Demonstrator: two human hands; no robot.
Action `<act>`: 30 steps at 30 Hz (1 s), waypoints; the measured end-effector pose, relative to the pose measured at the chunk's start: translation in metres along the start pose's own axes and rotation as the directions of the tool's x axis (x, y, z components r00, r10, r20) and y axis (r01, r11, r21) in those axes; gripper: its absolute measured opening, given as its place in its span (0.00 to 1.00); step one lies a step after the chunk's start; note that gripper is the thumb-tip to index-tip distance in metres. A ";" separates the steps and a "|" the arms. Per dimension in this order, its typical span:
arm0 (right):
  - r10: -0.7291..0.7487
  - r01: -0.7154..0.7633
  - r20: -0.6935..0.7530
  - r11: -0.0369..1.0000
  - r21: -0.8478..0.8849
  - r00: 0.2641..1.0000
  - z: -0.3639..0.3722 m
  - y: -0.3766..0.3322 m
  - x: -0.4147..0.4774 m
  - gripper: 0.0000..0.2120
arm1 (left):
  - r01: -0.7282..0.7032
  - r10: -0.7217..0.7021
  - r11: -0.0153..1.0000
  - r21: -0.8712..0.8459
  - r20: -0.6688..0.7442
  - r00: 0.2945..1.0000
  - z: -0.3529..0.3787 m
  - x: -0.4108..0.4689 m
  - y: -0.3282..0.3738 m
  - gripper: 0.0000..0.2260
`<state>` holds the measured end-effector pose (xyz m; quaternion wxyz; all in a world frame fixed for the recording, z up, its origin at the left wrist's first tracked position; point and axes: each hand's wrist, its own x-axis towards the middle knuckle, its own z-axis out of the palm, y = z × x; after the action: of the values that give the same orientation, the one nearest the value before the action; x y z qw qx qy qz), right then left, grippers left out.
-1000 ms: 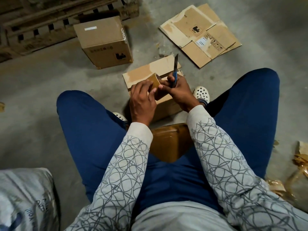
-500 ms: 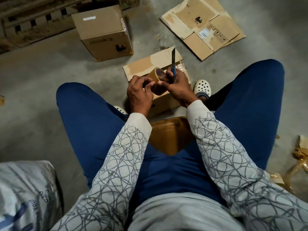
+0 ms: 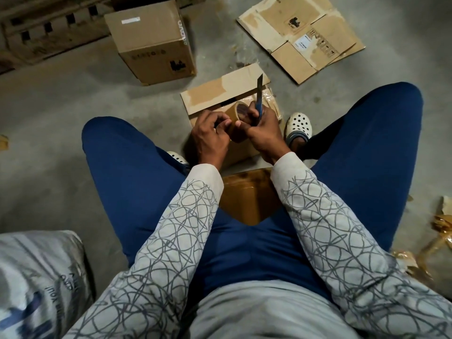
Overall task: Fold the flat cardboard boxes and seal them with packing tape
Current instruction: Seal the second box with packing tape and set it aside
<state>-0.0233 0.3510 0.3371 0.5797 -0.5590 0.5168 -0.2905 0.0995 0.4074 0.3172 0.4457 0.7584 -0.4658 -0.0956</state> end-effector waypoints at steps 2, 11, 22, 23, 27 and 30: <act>0.013 -0.013 -0.015 1.000 0.014 1.000 -0.002 -0.001 -0.002 0.12 | -0.016 0.016 1.000 0.004 0.002 1.000 0.001 0.000 0.001 0.03; 0.054 -0.055 -0.039 0.998 -0.013 0.998 -0.005 0.001 -0.004 0.12 | -0.084 0.080 0.995 0.056 0.071 0.994 0.004 -0.002 0.005 0.02; 0.016 -0.018 -0.015 0.994 -0.108 1.000 -0.013 -0.005 -0.003 0.12 | -0.043 0.042 0.999 0.007 0.057 0.997 -0.004 -0.004 0.015 0.05; 0.006 -0.007 -0.009 0.993 -0.115 1.000 -0.014 -0.005 -0.003 0.11 | 0.003 -0.002 1.000 -0.017 0.086 0.996 -0.005 -0.002 0.014 0.05; -0.033 0.033 0.002 0.984 -0.175 0.999 -0.011 -0.011 -0.009 0.11 | 0.127 -0.115 0.988 -0.084 0.130 0.985 -0.008 0.002 0.012 0.04; -0.029 0.026 -0.015 0.985 -0.170 0.999 -0.009 -0.011 -0.011 0.10 | 0.136 -0.124 0.985 -0.106 0.116 0.986 -0.007 0.001 0.015 0.03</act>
<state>-0.0321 0.3559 0.3518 0.5214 -0.6109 0.5369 -0.2582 0.0952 0.4085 0.3329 0.4549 0.7543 -0.4327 -0.1919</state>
